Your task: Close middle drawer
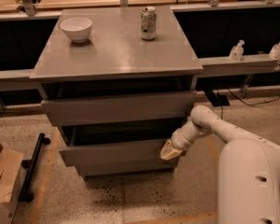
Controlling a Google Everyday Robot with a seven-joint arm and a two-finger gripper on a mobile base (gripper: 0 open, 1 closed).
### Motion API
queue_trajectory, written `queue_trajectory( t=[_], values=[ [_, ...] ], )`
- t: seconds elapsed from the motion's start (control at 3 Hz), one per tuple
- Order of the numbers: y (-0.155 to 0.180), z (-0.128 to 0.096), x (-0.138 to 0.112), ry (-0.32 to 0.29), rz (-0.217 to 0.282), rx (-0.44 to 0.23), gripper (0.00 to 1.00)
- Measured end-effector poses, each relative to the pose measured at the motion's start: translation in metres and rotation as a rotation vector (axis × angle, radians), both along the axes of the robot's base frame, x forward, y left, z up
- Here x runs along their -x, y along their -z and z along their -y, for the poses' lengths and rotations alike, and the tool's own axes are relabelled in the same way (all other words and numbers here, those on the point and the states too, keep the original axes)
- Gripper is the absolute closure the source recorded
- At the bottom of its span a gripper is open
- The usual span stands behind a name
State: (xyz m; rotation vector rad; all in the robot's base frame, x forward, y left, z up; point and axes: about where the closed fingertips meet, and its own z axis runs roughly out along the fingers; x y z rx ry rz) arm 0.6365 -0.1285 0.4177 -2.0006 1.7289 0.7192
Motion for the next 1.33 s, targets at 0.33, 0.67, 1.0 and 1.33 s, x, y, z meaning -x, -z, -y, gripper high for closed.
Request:
queue_trajectory(
  t=[0.33,0.67,1.0,1.33],
  values=[
    [-0.005,-0.005,-0.015,-0.003,0.049,-0.053,1.0],
    [-0.005,-0.006,-0.014,-0.003,0.049,-0.053,1.0],
    [0.005,-0.008,-0.013,0.017,0.057,-0.056,1.0],
    [0.019,-0.003,-0.043,0.084,0.161,-0.12,1.0]
  ],
)
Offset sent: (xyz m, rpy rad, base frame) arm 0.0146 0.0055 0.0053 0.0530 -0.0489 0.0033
